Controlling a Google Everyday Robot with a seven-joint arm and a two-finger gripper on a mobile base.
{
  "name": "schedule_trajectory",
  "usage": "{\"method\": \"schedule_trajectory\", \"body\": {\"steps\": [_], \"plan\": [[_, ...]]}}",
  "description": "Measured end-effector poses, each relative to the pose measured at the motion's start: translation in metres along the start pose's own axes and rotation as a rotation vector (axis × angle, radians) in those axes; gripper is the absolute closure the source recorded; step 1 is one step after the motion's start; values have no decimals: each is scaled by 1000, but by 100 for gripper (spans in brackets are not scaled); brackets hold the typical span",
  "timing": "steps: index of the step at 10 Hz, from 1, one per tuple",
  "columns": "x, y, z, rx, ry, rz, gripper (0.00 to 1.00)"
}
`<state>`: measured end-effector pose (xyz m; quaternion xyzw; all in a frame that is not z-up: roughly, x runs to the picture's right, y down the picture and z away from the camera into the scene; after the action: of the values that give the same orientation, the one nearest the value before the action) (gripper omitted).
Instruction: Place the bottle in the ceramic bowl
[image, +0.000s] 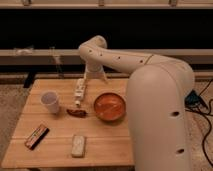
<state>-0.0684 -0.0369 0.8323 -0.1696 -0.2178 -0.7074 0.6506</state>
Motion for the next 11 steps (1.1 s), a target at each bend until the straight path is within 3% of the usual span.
{"method": "schedule_trajectory", "body": {"steps": [2, 5, 8, 11], "plan": [[16, -23, 23, -8, -19, -15, 20], [25, -36, 57, -25, -56, -28, 20], [31, -40, 79, 33, -101, 5, 20], [35, -54, 92, 64, -126, 6, 20]]}}
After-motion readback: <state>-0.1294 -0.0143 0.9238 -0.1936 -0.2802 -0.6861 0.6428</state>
